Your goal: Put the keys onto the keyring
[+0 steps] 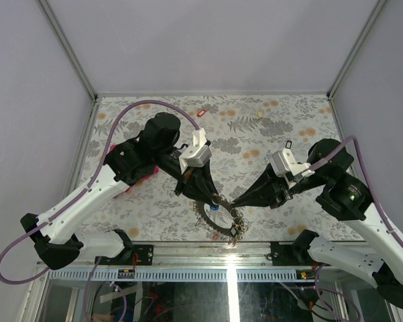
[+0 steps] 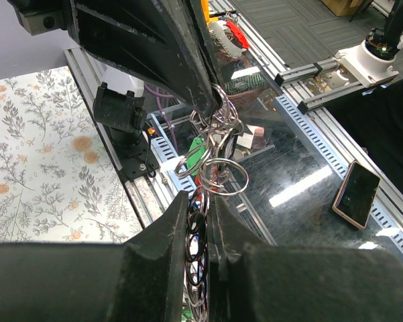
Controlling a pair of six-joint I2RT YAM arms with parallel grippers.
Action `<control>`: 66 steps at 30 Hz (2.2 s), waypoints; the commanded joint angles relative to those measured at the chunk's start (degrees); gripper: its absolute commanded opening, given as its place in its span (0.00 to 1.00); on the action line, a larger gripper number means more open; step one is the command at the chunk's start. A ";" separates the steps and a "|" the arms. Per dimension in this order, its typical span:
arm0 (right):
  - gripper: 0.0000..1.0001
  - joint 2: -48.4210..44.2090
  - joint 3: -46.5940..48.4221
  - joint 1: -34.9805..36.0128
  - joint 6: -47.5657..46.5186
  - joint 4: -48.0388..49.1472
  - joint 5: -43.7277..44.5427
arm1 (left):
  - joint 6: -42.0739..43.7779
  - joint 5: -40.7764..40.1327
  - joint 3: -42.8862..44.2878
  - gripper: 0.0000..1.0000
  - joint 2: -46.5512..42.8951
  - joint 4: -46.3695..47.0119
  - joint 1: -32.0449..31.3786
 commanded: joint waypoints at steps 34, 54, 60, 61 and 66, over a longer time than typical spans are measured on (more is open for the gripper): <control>0.00 -0.17 -8.11 0.51 25.14 29.83 -8.13 | 2.00 0.12 1.71 0.00 -0.07 3.31 -0.06; 0.00 -1.38 -3.39 0.53 18.08 15.52 -9.40 | 4.28 -0.06 1.71 0.00 -0.43 0.94 -0.01; 0.00 -1.12 -3.62 0.56 18.73 16.19 -10.24 | 4.62 -0.14 1.87 0.00 0.23 0.86 0.00; 0.00 -0.96 -3.93 0.57 19.43 17.13 -10.46 | 4.63 0.13 2.02 0.00 0.60 0.80 0.00; 0.00 -0.69 -6.53 0.65 25.50 26.17 -11.36 | 6.43 1.21 3.31 0.00 2.47 -1.04 -0.03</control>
